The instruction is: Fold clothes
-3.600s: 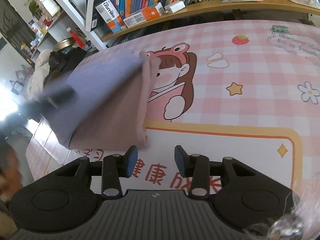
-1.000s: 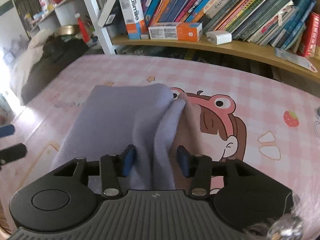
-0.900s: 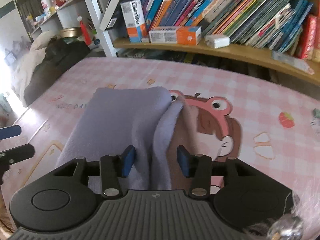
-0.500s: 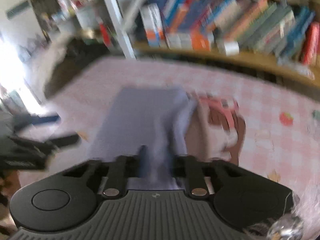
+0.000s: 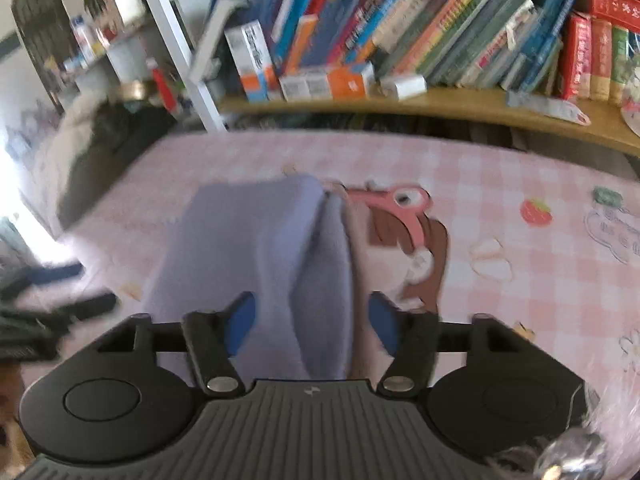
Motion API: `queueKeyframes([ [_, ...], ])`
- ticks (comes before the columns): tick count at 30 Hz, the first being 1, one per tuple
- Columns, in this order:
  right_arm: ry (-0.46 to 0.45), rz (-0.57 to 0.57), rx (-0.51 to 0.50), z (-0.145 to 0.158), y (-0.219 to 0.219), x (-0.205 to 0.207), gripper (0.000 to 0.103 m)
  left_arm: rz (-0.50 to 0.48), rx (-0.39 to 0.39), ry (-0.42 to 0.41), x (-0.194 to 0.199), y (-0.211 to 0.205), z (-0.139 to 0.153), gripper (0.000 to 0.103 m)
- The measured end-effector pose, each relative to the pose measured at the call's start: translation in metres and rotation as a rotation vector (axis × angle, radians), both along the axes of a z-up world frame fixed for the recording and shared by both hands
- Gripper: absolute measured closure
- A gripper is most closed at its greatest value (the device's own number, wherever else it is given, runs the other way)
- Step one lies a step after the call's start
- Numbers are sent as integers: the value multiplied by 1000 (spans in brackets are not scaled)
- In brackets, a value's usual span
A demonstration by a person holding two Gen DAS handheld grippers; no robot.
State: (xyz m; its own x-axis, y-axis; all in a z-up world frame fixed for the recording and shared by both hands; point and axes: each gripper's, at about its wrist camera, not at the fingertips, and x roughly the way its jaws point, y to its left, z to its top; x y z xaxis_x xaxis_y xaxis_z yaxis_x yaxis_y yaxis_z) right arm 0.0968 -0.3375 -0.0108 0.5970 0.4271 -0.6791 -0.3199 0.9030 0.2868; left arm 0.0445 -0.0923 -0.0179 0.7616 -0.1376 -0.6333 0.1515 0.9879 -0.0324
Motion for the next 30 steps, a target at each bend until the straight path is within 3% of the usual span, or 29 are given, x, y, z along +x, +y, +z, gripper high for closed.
queueKeyframes([
  [3, -22, 9, 4, 1, 11, 7, 46, 4, -16, 12, 3, 1, -2, 14],
  [6, -42, 19, -10, -2, 24, 17, 72, 8, -31, 24, 6, 2, -3, 14],
  [9, 40, 43, -102, -17, 37, 30, 92, 6, -40, 29, 9, 2, -4, 14],
  [12, 113, 14, -79, -35, 30, 39, 91, 3, -34, 30, 9, 3, -4, 14],
  [14, 103, 21, -96, -32, 32, 39, 91, 10, -34, 37, 10, 5, -6, 14],
  [17, 43, 19, -124, -20, 31, 33, 78, 33, -51, 54, 14, 13, -9, 14],
  [18, 34, 6, -132, -19, 28, 31, 59, 39, -63, 61, 16, 15, -10, 14],
  [19, 24, -8, -140, -17, 26, 29, 31, 39, -75, 75, 18, 16, -12, 11],
  [20, 16, -21, -148, -16, 24, 27, 26, 36, -87, 90, 21, 17, -15, 10],
  [25, 83, -64, -166, -30, 14, 34, 23, 25, -144, 167, 35, 19, -30, 8],
  [30, 195, -77, -31, -45, 1, 37, 25, 37, -239, 225, 50, 25, -41, 8],
])
